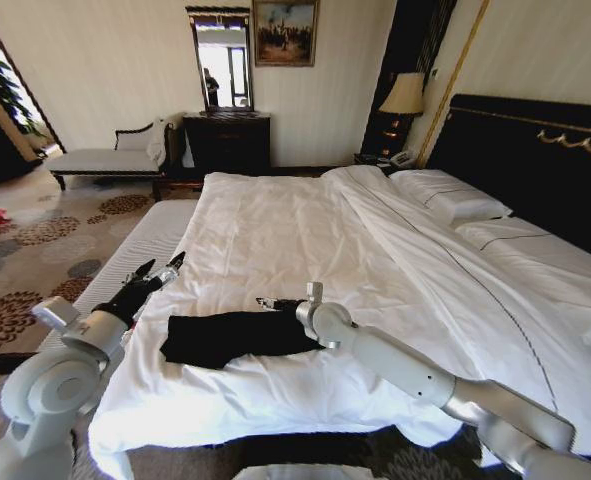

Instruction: Fold the clothes on the bed.

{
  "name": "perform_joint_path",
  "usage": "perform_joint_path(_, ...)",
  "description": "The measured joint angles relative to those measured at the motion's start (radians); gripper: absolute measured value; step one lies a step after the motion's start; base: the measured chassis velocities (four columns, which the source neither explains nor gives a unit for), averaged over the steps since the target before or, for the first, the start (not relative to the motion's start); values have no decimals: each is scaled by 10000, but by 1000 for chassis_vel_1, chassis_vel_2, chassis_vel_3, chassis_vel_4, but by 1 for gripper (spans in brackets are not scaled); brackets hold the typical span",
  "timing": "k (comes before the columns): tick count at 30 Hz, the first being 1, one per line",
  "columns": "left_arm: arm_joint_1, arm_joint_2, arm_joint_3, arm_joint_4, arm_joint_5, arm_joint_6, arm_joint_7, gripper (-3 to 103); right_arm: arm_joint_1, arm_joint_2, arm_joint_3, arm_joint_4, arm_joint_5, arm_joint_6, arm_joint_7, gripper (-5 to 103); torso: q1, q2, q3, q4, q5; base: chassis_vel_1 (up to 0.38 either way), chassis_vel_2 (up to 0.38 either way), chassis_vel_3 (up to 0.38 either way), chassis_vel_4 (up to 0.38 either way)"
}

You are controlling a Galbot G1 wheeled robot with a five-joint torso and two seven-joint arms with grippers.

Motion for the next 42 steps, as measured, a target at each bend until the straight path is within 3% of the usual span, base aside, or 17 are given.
perform_joint_path(11,10,-94,144,227,279,7,-24,100,-191,497,-264,-844,45,1285,-2088,100,0,0,0,2,0,0,0,0,0)
perform_joint_path(18,186,-82,13,158,248,-4,-44,100,-186,1033,-609,-1888,-848,2133,-3245,100,0,1,0,4,0,0,0,0,0)
perform_joint_path(29,134,-107,109,213,247,-20,-65,100,-200,1126,-685,-2251,-1015,2163,-3618,100,0,0,-1,0,0,0,0,0,0)
perform_joint_path(42,159,-132,94,263,337,-69,-57,100,-284,1817,-737,-3100,-1516,2738,-4030,100,-1,0,-1,3,0,0,0,0,0)
